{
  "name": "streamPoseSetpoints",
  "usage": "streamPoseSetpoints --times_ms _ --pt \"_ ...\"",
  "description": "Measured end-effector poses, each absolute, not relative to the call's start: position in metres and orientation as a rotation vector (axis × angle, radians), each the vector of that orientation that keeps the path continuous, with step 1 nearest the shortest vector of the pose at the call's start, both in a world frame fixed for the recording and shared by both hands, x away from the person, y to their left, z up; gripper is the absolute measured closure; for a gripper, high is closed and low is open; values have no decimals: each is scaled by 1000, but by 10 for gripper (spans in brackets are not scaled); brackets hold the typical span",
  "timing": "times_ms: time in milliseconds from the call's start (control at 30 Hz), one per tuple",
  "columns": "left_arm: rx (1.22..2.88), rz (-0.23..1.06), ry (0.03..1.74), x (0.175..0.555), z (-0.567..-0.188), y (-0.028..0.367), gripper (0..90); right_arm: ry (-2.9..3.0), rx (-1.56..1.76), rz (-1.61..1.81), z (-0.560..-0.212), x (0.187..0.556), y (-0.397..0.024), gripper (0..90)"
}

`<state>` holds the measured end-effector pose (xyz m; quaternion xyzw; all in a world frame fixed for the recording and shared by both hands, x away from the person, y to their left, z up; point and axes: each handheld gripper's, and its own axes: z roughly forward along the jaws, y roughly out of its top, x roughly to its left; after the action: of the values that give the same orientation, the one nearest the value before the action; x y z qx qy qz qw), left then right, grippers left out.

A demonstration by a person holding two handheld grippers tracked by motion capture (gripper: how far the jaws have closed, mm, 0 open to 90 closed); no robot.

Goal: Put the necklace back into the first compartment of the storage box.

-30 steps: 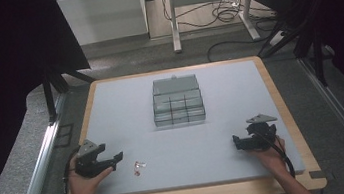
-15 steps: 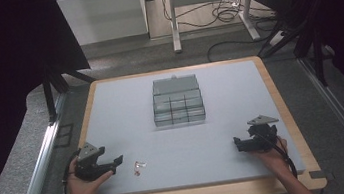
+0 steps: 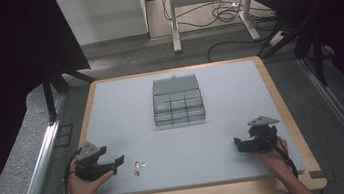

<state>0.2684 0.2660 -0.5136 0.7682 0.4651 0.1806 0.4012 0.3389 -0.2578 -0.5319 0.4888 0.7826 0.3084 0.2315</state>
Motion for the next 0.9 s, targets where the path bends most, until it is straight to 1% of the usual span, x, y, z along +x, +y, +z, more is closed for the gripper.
streamPoseSetpoints --times_ms 600,800,900 --pt "2042 390 1100 262 -512 240 233 2143 1353 837 -532 338 -257 39" --pt "2076 343 1082 257 -516 233 266 2143 1352 841 -532 338 -257 39" --pt "2105 299 1073 255 -518 229 292 2142 1350 842 -532 338 -258 39"
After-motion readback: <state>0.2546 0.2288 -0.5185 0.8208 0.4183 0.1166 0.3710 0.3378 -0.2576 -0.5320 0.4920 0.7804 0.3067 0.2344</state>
